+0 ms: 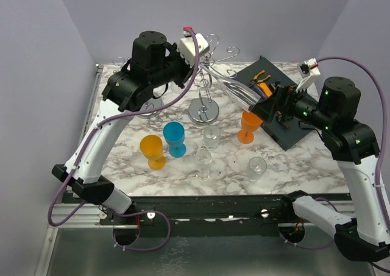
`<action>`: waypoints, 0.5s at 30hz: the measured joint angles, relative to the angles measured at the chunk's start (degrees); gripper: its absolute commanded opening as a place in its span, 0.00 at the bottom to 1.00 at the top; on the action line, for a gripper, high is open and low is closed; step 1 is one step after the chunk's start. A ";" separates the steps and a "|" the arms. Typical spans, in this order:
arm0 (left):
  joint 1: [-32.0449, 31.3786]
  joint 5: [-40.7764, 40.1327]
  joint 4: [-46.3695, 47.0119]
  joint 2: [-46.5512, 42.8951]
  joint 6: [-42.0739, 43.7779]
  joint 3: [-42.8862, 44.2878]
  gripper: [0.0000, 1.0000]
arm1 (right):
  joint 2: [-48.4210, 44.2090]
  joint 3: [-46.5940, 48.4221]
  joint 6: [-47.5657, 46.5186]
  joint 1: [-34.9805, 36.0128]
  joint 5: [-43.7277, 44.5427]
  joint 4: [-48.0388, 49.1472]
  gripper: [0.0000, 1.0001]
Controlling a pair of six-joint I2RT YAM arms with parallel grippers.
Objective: Place the wine glass upside down on the wine glass rack
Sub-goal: Turn the wine glass upside down at the wine rack.
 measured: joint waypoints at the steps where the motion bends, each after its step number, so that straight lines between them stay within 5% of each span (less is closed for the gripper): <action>1: -0.04 -0.11 0.79 -0.81 1.66 -0.85 0.00 | -0.02 0.13 -1.42 0.02 -0.33 -0.81 1.00; 9: -1.01 0.04 4.92 -7.10 15.02 -8.09 0.00 | -0.70 0.35 -10.97 0.17 -6.10 -3.15 1.00; 15: -3.93 0.81 6.69 -10.84 25.94 -13.75 0.00 | 1.36 0.33 -11.19 0.17 -14.78 4.15 1.00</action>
